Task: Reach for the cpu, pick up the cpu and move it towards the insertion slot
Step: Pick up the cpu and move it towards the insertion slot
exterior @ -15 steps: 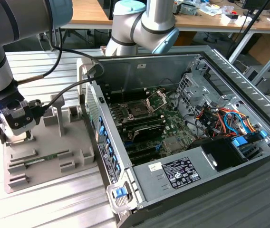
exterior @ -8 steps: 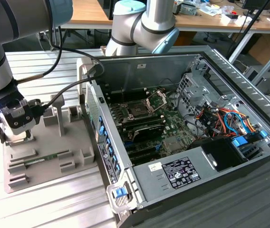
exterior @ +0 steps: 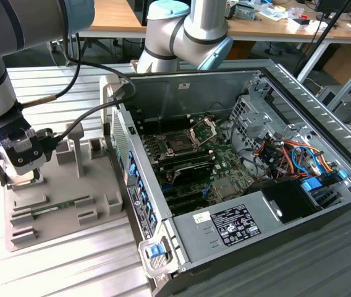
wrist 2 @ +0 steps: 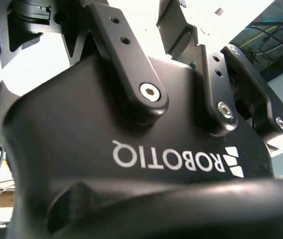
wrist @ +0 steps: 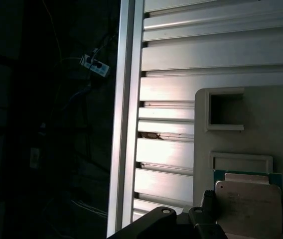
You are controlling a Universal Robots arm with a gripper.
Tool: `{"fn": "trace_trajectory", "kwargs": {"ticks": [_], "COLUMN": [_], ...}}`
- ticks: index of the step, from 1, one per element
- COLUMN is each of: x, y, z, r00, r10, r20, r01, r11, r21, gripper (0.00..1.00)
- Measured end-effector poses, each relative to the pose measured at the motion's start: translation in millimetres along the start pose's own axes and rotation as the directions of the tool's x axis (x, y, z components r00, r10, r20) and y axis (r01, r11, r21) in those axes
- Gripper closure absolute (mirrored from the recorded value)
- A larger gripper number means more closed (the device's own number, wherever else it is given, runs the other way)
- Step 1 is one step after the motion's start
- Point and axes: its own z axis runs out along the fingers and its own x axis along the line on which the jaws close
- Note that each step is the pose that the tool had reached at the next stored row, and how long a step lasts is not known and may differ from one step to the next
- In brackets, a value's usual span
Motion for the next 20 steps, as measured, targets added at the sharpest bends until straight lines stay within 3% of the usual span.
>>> {"fn": "trace_trajectory", "kwargs": {"ticks": [20], "x": [0.0], "y": [0.2], "z": [-5.7], "r00": [1.0], "r10": [0.0], "r20": [-0.0001], "r01": [0.0], "r11": [1.0], "r21": [0.0], "gripper": [0.45]}}
